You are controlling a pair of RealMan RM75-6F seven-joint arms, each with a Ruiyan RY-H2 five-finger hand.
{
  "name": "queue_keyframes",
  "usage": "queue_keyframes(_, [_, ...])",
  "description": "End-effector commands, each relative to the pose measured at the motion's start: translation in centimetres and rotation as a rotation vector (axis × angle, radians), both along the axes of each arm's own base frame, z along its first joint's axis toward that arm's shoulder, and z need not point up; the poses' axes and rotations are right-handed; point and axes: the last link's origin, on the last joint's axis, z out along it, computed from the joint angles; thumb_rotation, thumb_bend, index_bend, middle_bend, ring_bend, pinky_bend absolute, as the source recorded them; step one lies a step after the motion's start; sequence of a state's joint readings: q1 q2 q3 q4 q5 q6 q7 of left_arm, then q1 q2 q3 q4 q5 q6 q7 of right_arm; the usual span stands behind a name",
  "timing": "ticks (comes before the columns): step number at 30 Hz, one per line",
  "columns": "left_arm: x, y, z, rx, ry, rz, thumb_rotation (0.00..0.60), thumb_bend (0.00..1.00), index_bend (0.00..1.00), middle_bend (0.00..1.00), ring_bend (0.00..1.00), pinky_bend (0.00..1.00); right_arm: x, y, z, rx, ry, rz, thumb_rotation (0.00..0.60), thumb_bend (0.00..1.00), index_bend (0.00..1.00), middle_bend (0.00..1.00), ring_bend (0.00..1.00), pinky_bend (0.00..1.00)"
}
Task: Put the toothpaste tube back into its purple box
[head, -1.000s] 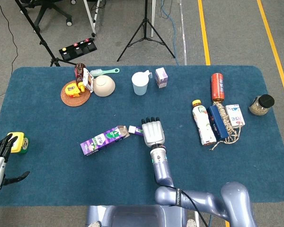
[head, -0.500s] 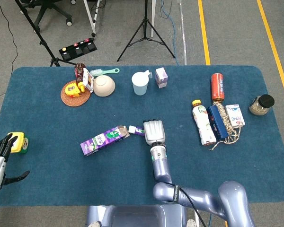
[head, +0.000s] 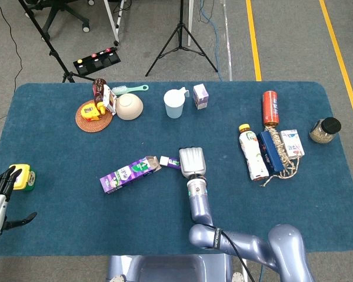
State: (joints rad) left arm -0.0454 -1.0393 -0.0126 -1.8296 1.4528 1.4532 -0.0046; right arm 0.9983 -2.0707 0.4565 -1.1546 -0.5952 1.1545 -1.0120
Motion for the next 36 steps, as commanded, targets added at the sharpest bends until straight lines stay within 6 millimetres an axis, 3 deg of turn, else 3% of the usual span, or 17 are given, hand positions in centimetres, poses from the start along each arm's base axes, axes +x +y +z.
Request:
queue_keyframes(1, [0.0, 0.0, 0.0, 0.0, 0.0, 0.001, 0.6, 0.08, 0.0, 0.0, 0.0, 0.11, 0.0, -0.1, -0.1, 0.002, -0.004, 0.001, 0.6, 0.18, 0.45, 0.49, 0.46, 0.57])
queue_keyframes(20, [0.1, 0.2, -0.4, -0.015, 0.006, 0.003, 0.6, 0.08, 0.0, 0.0, 0.0, 0.11, 0.0, -0.1, -0.2, -0.001, -0.052, 0.076, 0.6, 0.36, 0.57, 0.61, 0.57, 0.66])
queue_keyframes(30, [1.4, 1.3, -1.8, -0.091, 0.006, -0.044, 0.6, 0.09, 0.0, 0.0, 0.0, 0.14, -1.3, 0.3, 3.7, -0.052, -0.039, 0.201, 0.6, 0.39, 0.57, 0.61, 0.57, 0.66])
queue_keyframes(34, [3.8, 3.8, -3.0, -0.152, -0.002, -0.082, 0.6, 0.09, 0.0, 0.0, 0.0, 0.14, -2.7, 1.0, 7.2, -0.088, -0.019, 0.262, 0.6, 0.39, 0.57, 0.61, 0.58, 0.66])
queue_keyframes(36, [4.3, 4.4, -3.3, -0.169, -0.018, -0.082, 0.6, 0.09, 0.0, 0.0, 0.0, 0.14, -3.1, 1.2, 7.7, -0.089, -0.019, 0.269, 0.6, 0.4, 0.58, 0.61, 0.58, 0.66])
